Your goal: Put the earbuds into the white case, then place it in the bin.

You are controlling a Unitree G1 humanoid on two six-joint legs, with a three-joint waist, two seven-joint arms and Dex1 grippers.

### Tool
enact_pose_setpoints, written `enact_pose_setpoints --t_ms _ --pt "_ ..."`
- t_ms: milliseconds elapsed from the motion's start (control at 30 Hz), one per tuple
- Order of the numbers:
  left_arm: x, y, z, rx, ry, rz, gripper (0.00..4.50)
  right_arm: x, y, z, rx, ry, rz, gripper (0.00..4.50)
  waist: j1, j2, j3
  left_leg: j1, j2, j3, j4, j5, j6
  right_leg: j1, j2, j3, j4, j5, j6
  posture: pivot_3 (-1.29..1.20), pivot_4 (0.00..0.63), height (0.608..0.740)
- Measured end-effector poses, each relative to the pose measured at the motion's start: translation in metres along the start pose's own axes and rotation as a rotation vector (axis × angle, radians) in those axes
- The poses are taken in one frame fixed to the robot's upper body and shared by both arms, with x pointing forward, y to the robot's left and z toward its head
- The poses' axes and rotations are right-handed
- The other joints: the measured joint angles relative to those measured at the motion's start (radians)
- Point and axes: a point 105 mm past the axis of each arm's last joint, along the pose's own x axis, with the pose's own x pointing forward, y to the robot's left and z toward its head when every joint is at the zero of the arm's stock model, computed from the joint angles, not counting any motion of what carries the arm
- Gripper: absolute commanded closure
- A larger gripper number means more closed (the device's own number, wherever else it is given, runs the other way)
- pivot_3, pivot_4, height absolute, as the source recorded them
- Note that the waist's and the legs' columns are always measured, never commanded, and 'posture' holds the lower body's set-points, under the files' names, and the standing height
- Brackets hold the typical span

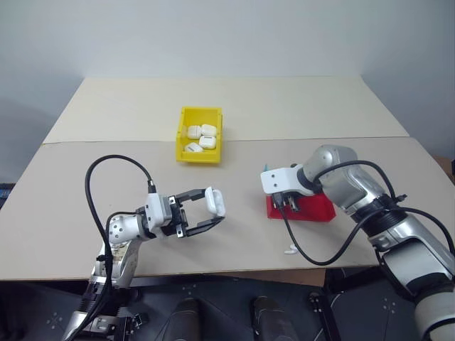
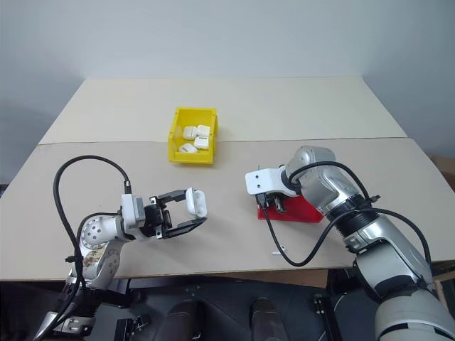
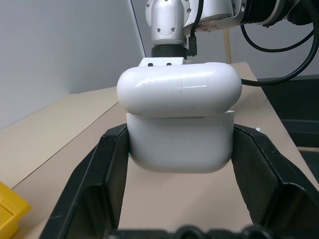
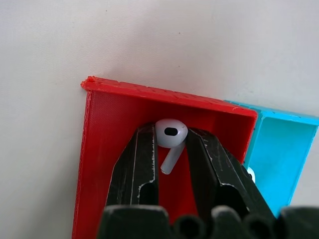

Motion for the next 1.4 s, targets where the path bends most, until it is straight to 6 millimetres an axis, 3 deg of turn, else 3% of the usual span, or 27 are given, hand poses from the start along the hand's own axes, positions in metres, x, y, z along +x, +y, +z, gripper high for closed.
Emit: enact_pose_setpoints --t_ms 400,567,700,833,967,1167,1400 --pt "0.0 -0.001 0.001 -0.004 -0.002 -0.009 1.72 -0.009 0.005 0.003 0.06 -0.047 -0.021 3.57 0.002 0.0 0.0 -0.001 0.0 0.0 0.0 0.0 0.0 0.0 0.0 0.0 0.0 0.0 0.0 0.0 0.15 0.74" --pt "0.008 0.004 0.009 -0.026 -0.051 -0.027 1.72 -0.071 -0.004 0.009 0.153 -0.165 -0.203 3.57 0.01 0.0 0.0 -0.002 0.0 0.0 0.0 0.0 0.0 -0.001 0.0 0.0 -0.001 0.0 0.0 0.0 0.15 0.74" --pt "0.028 0.005 0.03 -0.029 -0.156 -0.057 1.72 -0.118 -0.004 0.014 0.246 -0.325 -0.377 3.57 0.011 0.0 0.0 -0.002 0.0 -0.001 0.0 0.0 0.0 0.0 0.0 0.0 -0.001 0.0 0.001 0.0 0.15 0.74" --pt "0.04 0.004 0.038 -0.06 -0.199 -0.083 1.72 -0.15 0.002 0.024 0.312 -0.547 -0.462 3.57 -0.001 0.0 0.0 0.0 0.0 -0.001 0.0 0.0 0.0 0.001 0.001 0.0 -0.001 -0.002 0.005 0.0 0.15 0.74" --pt "0.049 0.008 0.052 -0.082 -0.252 -0.09 1.72 -0.188 0.007 0.046 0.29 -0.906 -0.52 3.57 -0.004 0.0 0.0 0.001 0.0 -0.003 0.0 0.0 0.0 0.003 0.002 0.0 0.0 -0.003 0.008 0.0 0.15 0.74" --pt "0.051 0.008 0.088 -0.171 -0.376 -0.117 1.72 -0.215 0.028 0.083 0.086 -1.295 -0.486 3.57 -0.01 0.0 0.0 0.001 0.0 -0.003 0.0 0.0 0.0 0.004 0.002 0.0 0.0 -0.004 0.008 0.0 0.15 0.74" --pt "0.048 0.002 0.104 -0.155 -0.381 -0.178 1.72 -0.212 0.037 0.11 -0.096 -1.43 -0.397 3.57 -0.018 0.0 0.0 0.002 0.0 -0.003 0.0 0.0 0.0 0.005 0.002 0.0 0.0 -0.004 0.008 0.0 0.15 0.74"
